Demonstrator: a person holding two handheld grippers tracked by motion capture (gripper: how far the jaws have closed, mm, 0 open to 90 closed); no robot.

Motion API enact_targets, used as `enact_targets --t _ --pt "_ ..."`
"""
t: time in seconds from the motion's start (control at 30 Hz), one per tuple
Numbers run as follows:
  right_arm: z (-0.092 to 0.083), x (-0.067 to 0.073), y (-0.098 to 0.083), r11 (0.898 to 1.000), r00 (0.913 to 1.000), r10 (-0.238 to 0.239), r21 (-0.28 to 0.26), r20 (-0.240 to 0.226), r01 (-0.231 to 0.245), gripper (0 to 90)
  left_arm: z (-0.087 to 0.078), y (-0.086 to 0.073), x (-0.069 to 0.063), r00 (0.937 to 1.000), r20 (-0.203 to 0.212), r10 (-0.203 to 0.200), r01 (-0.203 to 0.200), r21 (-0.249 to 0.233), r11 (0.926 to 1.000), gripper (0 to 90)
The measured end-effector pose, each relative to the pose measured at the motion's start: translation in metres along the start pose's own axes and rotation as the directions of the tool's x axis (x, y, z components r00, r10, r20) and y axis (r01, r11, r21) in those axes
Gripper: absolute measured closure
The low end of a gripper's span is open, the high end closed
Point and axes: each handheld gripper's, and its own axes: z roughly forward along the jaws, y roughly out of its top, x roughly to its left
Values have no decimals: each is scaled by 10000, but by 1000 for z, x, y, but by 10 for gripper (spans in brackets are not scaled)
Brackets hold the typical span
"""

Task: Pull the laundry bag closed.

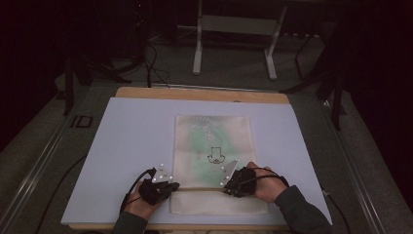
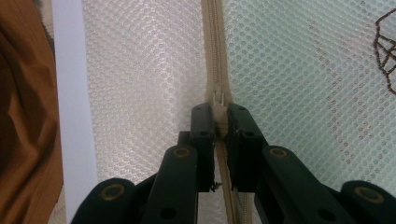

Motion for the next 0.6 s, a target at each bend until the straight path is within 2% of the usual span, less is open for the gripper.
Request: enact_targets --t 0.6 --pt "-8 -1 -10 9999 9998 172 -14 31 -172 824 0 0 0 10000 3 5 -5 5 10000 892"
